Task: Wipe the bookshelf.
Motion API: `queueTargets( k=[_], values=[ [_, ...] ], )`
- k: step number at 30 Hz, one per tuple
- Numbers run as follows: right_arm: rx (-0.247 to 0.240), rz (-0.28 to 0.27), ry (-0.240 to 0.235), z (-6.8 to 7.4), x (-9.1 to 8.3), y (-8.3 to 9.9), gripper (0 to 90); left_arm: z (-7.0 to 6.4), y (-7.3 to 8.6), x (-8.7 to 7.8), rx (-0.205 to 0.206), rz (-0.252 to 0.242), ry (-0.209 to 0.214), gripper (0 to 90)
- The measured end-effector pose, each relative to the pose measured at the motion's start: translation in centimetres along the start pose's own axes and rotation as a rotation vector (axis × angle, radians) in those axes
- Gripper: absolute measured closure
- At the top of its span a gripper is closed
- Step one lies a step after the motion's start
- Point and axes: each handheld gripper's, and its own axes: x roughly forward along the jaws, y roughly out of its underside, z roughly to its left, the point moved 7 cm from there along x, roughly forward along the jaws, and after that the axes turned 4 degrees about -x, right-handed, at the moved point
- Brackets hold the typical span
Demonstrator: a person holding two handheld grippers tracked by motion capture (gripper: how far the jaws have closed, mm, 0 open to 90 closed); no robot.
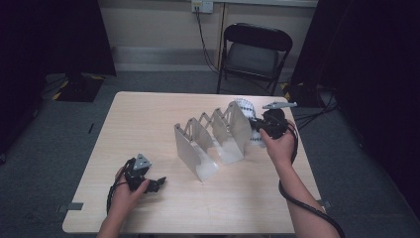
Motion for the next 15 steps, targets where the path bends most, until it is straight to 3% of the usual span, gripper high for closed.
queueTargets(
  k=[9,15],
  values=[
    [0.057,0.075,-0.064,0.0,3.1,5.8,80.2,0.0,0.0,0.0,0.001,0.000,0.001,11.8],
    [0.078,0.123,-0.078,0.3,4.8,9.2,80.2,0.0,0.0,0.0,0.001,0.000,0.000,11.8]
  ],
)
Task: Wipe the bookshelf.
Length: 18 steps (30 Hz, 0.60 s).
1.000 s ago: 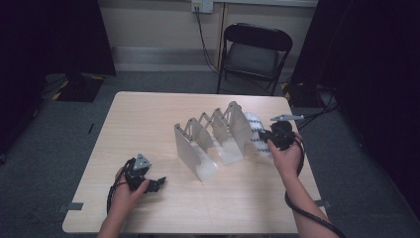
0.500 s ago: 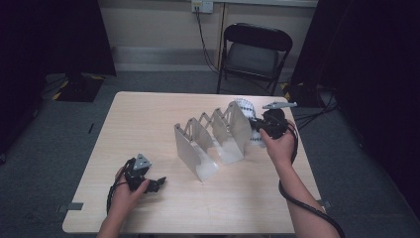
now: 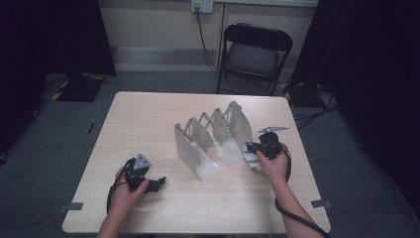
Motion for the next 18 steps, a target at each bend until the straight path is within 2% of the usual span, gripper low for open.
queueTargets(
  k=[3,8,14,16,18],
  values=[
    [0.000,0.007,-0.002,0.1,0.6,1.0,80.1,0.0,0.0,0.0,0.000,0.000,0.000,11.8],
    [-0.012,0.010,0.011,0.0,0.0,0.5,80.1,0.0,0.0,0.0,0.001,0.001,0.000,11.8],
    [-0.044,-0.035,0.032,-0.2,-2.9,-2.3,80.0,0.0,0.0,0.0,0.001,0.000,0.000,11.8],
    [-0.075,-0.069,0.047,-0.1,-4.8,-4.6,80.0,0.0,0.0,0.0,0.003,0.002,-0.001,11.8],
    [-0.082,-0.077,0.049,0.0,-5.2,-5.1,80.0,0.0,0.0,0.0,0.001,0.000,0.000,11.8]
  ],
)
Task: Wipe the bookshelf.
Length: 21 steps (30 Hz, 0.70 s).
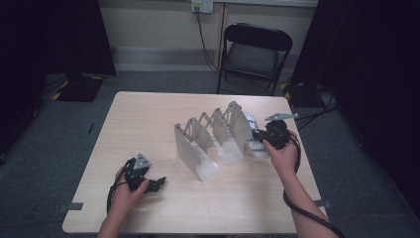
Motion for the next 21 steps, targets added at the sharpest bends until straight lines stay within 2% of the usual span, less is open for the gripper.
queueTargets(
  k=[1,2,3,4,7,10,14,21],
  values=[
    [-0.025,-0.018,0.008,0.1,-1.0,-1.6,80.0,0.0,0.0,0.0,0.003,0.002,-0.001,11.8],
    [-0.025,-0.018,0.008,0.1,-1.0,-1.6,80.0,0.0,0.0,0.0,0.003,0.000,-0.003,11.8],
    [-0.041,-0.039,0.019,0.2,-1.8,-3.2,80.0,0.0,0.0,0.0,0.002,0.001,0.000,11.8],
    [-0.041,-0.039,0.019,0.2,-1.8,-3.2,80.0,0.0,0.0,0.0,0.003,0.002,-0.001,11.8],
    [-0.061,-0.080,0.026,0.3,-2.9,-5.8,80.0,0.0,0.0,0.0,0.002,0.002,0.000,11.8],
    [-0.076,-0.081,0.024,0.5,-2.9,-6.5,80.0,0.0,0.0,0.0,0.000,0.000,0.000,11.8],
    [-0.065,-0.069,0.018,0.5,-2.2,-6.1,80.0,0.0,0.0,0.0,-0.001,0.000,0.000,11.8],
    [-0.022,-0.044,-0.009,-0.1,-0.3,-4.1,80.0,0.0,0.0,0.0,0.000,0.000,0.000,11.8]
  ],
)
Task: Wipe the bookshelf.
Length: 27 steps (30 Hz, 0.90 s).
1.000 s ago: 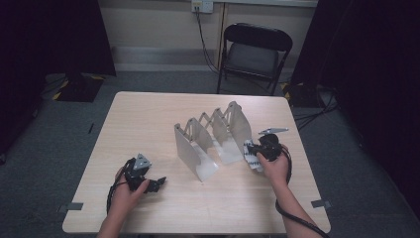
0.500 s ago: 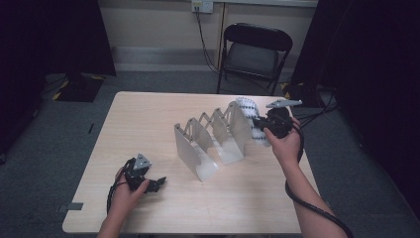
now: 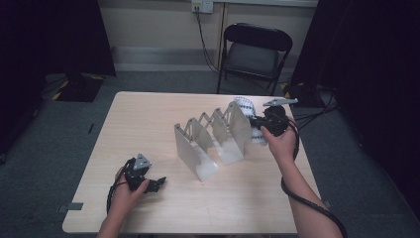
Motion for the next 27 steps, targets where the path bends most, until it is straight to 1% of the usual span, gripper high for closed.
queueTargets(
  k=[1,2,3,4,5,8,9,10,13,18,19,20,22,23,24,27],
  values=[
    [0.003,0.005,-0.002,0.0,0.2,0.3,80.1,0.0,0.0,0.0,0.000,0.000,0.000,11.8],
    [0.013,0.015,-0.010,-0.1,0.8,1.0,80.0,0.0,0.0,0.0,0.000,0.000,0.000,11.8],
    [0.013,0.015,-0.010,-0.1,0.8,1.0,80.0,0.0,0.0,0.0,0.000,0.000,0.000,11.8],
    [0.022,0.022,-0.021,-0.1,1.4,1.6,80.0,0.0,0.0,0.0,0.000,0.000,0.000,11.8],
    [0.022,0.022,-0.021,-0.1,1.4,1.6,80.0,0.0,0.0,0.0,0.000,0.000,0.000,11.8],
    [0.037,0.035,-0.039,0.0,2.4,2.8,80.0,0.0,0.0,0.0,0.000,0.000,0.000,11.8],
    [0.045,0.048,-0.045,0.0,3.0,3.7,80.1,0.0,0.0,0.0,0.000,0.000,0.000,11.8],
    [0.045,0.048,-0.045,0.0,3.0,3.7,80.1,0.0,0.0,0.0,0.000,0.000,0.000,11.8],
    [0.062,0.061,-0.061,0.0,4.0,5.2,80.1,0.0,0.0,0.0,0.000,0.000,0.000,11.8],
    [0.082,0.097,-0.072,0.2,5.5,7.9,80.1,0.0,0.0,0.0,0.000,0.000,0.000,11.8],
    [0.086,0.111,-0.070,0.2,5.8,8.8,80.0,0.0,0.0,0.0,0.000,0.000,0.000,11.8],
    [0.086,0.111,-0.070,0.2,5.8,8.8,80.0,0.0,0.0,0.0,0.000,0.000,0.000,11.8],
    [0.096,0.112,-0.077,0.3,5.9,9.5,80.0,0.0,0.0,0.0,0.000,0.000,0.000,11.8],
    [0.091,0.119,-0.075,0.4,5.9,9.9,79.9,0.0,0.0,0.0,0.000,0.000,0.000,11.8],
    [0.088,0.119,-0.072,0.5,5.8,10.2,79.8,0.0,0.0,0.0,0.000,0.000,0.000,11.8],
    [0.100,0.112,-0.079,0.8,5.3,10.9,79.7,0.0,0.0,0.0,0.000,0.000,0.000,11.8]
  ],
)
